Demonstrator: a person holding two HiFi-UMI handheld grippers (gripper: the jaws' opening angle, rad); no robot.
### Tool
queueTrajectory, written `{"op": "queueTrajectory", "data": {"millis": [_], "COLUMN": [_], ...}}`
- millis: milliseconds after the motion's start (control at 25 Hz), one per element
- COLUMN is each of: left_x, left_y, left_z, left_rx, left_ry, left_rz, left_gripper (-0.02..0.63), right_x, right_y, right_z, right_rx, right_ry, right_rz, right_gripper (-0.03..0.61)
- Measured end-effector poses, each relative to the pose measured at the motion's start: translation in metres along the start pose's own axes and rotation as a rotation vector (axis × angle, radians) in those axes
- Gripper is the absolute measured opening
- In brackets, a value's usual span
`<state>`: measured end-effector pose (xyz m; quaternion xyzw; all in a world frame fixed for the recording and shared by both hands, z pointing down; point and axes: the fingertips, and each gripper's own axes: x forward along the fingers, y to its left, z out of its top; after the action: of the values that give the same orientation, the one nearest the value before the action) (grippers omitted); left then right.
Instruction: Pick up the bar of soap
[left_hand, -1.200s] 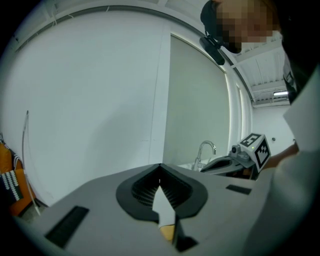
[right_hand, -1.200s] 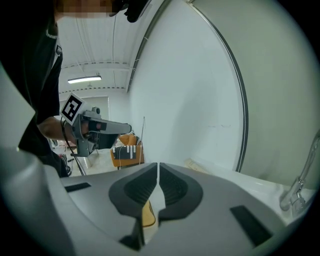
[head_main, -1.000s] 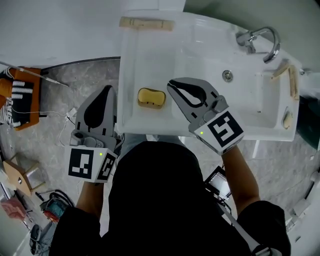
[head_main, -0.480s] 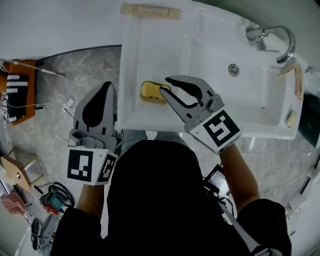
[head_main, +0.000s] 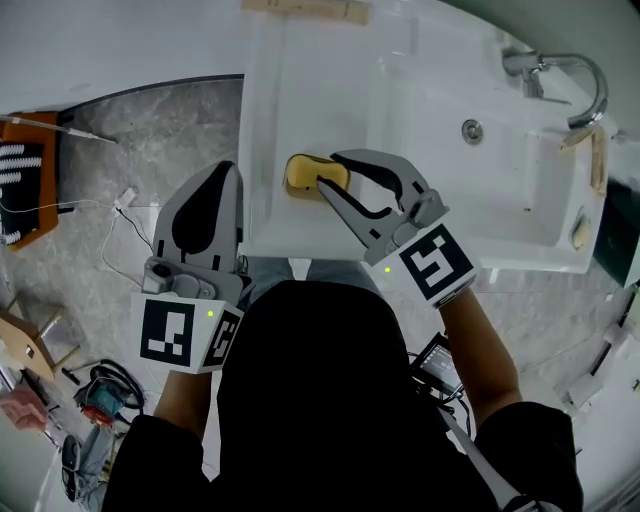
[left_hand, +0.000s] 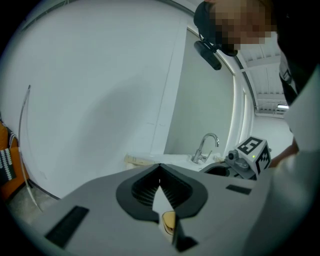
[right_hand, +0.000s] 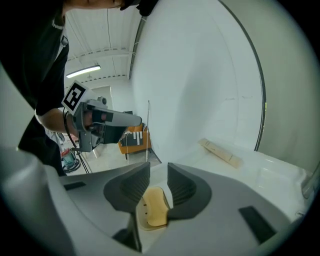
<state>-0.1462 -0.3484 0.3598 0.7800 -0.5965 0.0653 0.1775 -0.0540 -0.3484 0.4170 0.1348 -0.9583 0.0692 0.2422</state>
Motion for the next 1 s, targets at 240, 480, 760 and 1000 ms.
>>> {"op": "queueTrajectory", "data": {"millis": [240,480,760,1000], "left_x": [0.010,0.024,0.042,0.042], "left_y": [0.004,0.003,0.014,0.024], "left_z": [-0.014,-0.028,-0.038,-0.049], "left_rx": [-0.045,-0.072,-0.104,-0.124], "left_ry": [0.018,0.033,0.052,0.073], "left_rz": [-0.018,-0.044,-0.052,-0.047], "left_gripper": [0.006,0.007,0.006,0.006], "right_x": [0.011,0.016,0.030,0.046], "right_y": [0.001,0.002,0.002,0.014], "right_z": [-0.017,-0.032,-0.049,-0.067], "right_rx": [-0.037,-0.090,-0.072,-0.095], "right_ry": [0.091,0.177,0.227,0.311], "right_rz": [0.002,0.006,0.019,0.064], "right_gripper": [0.110,0.116,0.133,0.158]}}
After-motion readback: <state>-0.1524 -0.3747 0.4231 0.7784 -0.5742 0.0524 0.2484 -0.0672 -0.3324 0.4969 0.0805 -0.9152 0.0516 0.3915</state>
